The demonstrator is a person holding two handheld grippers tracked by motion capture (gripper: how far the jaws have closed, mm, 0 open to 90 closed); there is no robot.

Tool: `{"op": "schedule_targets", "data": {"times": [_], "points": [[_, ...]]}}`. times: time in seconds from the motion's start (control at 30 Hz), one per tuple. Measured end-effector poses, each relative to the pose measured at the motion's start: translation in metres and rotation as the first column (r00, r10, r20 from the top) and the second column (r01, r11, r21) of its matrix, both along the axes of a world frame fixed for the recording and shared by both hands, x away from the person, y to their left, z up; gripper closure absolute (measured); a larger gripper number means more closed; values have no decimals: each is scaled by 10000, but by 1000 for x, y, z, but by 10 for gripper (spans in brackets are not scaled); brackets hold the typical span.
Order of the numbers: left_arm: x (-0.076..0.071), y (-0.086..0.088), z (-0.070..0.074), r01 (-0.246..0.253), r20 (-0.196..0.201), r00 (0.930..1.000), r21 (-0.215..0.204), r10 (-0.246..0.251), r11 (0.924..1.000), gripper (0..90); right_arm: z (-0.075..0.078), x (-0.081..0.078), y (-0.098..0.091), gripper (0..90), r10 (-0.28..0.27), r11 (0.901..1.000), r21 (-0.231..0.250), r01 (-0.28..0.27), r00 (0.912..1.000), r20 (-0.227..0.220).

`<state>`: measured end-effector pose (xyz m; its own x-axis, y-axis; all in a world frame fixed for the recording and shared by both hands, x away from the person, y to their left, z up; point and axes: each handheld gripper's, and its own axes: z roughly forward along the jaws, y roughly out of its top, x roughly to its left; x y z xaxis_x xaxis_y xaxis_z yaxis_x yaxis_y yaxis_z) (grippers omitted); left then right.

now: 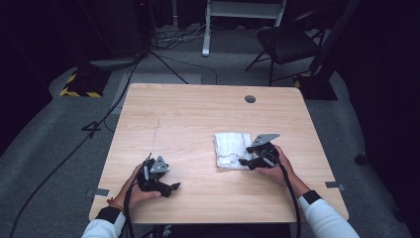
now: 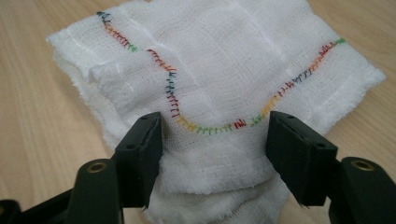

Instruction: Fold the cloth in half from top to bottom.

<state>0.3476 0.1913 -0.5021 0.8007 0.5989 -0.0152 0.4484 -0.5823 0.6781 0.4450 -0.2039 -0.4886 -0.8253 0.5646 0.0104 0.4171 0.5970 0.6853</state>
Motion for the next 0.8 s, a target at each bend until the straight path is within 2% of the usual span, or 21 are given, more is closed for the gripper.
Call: {"op": "schedule_targets", "data": {"times": [0.17, 0.33, 0.4, 0.57, 0.8], "points": [[0, 1, -1, 46, 84, 10000, -120, -45, 9999, 156, 0, 14, 14, 366, -231, 9997, -30, 231, 9997, 13], [0, 0, -2, -24, 101, 9999, -110, 25, 9999, 152, 0, 19, 24, 362, -280, 9996, -52, 281, 9995, 149], [0, 0, -2, -40, 100, 9999, -118, 41, 9999, 151, 0, 19, 25, 361, -299, 9995, -68, 299, 9995, 50], [0, 0, -2, -41, 101, 9999, -116, 42, 9999, 151, 4, 17, 25, 355, -307, 9992, -249, 309, 9995, 99], [0, 0, -2, -41, 100, 9999, -115, 42, 9999, 151, 19, 9, 21, 351, -311, 9966, -741, 347, 9983, 490]]}}
